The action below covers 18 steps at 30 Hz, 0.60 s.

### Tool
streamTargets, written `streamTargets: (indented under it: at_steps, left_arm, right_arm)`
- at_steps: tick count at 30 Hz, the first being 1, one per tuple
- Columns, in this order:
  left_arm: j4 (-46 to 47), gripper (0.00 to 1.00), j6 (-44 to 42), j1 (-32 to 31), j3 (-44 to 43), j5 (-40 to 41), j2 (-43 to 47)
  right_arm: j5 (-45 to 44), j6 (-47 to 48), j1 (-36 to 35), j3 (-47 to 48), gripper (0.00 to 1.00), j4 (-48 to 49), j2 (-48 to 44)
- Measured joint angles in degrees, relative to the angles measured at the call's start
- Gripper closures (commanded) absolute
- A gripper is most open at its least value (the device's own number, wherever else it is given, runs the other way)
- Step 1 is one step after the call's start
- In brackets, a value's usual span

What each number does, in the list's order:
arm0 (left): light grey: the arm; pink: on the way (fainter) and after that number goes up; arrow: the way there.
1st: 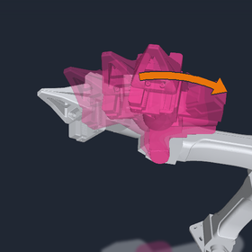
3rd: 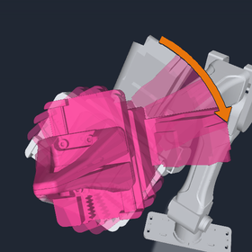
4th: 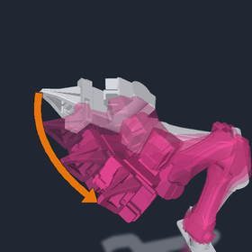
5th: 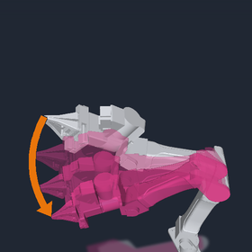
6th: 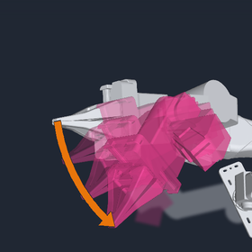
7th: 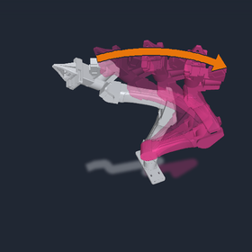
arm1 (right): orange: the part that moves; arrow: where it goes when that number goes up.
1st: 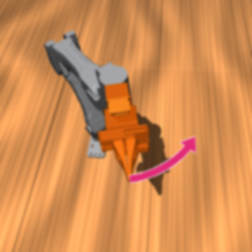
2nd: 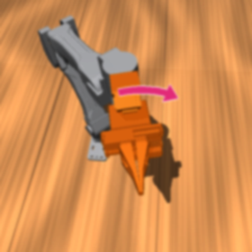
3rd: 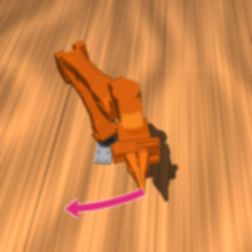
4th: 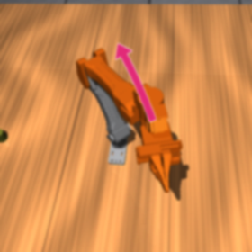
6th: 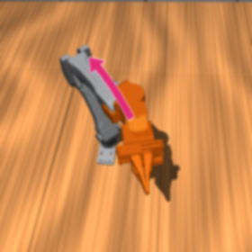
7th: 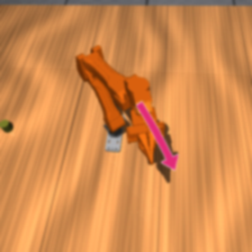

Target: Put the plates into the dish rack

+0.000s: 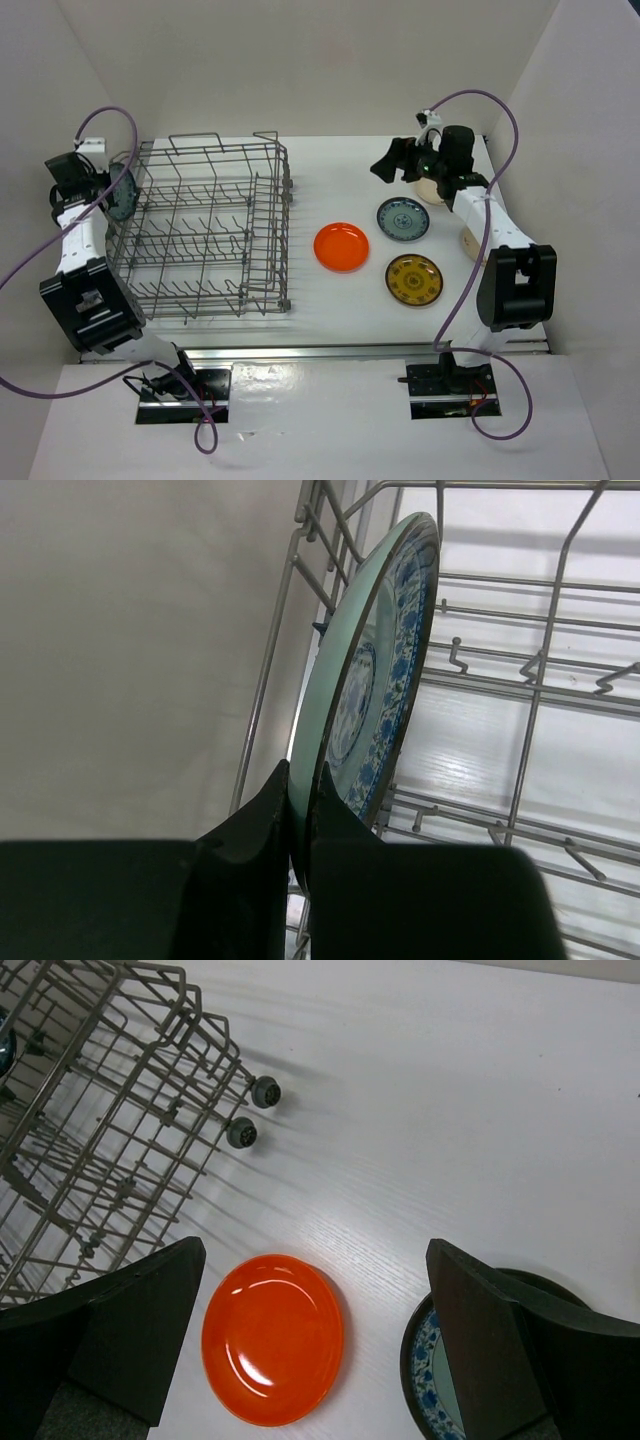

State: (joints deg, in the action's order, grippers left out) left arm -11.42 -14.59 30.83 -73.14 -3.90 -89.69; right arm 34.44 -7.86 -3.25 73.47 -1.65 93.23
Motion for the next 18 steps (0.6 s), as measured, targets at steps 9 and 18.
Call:
streamTargets:
  at_steps: [9, 18]
  left_arm:
    - [1.4, 1.00, 1.5, 0.0, 3.3, 0.7, -3.2]
    - [1.0, 1.00, 3.1, 0.0, 4.1, -1.0, -5.4]
  right_arm:
    - [-3.0, -0.8, 0.7, 0.0, 0.00, 0.0, 0.4]
    - [-6.0, -4.3, 5.4, -0.9, 0.00, -0.2, 2.3]
